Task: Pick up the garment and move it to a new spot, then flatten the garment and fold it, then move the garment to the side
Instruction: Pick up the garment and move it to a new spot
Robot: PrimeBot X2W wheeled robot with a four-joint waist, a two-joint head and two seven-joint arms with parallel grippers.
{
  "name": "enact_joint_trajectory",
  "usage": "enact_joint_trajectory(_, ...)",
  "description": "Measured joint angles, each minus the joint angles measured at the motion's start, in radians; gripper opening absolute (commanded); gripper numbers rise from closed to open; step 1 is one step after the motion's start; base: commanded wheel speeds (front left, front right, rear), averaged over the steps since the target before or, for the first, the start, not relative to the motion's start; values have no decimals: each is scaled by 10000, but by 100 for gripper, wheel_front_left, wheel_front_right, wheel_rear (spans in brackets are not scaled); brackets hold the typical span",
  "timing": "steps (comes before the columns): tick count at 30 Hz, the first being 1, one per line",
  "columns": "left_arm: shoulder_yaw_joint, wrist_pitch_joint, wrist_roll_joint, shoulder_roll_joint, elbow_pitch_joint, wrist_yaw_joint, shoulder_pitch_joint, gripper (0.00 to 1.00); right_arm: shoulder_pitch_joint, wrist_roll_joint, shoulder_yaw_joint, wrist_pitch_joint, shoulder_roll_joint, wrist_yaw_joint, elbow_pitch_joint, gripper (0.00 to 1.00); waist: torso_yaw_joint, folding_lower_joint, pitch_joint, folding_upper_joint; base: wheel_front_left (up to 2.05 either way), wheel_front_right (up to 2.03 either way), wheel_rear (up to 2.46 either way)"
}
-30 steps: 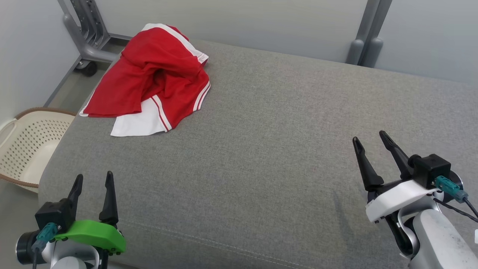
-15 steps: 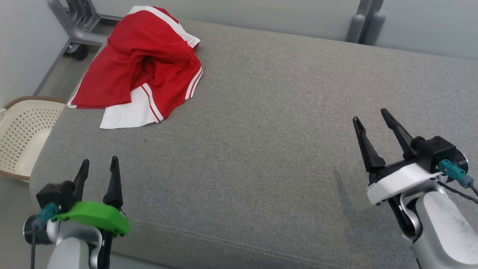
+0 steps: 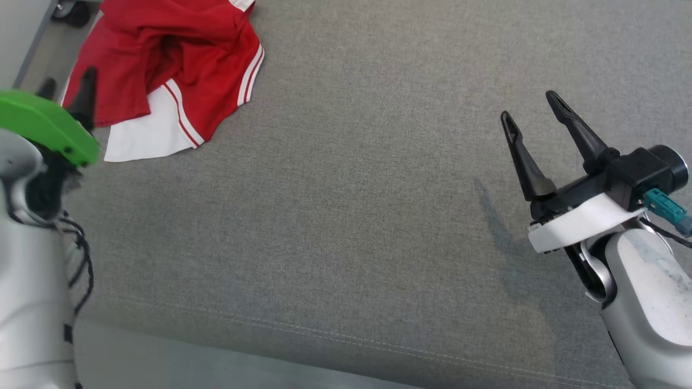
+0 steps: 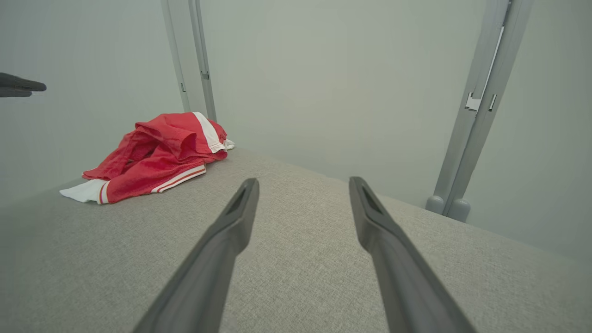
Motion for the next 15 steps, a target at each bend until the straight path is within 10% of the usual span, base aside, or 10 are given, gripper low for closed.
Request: enact_joint_trajectory(15,1630,2847,-1049,1147,514,1622,-3359,100,-1408,0,871,-2,-596,2,-849,100,-789,1,2054,0,0,0,0)
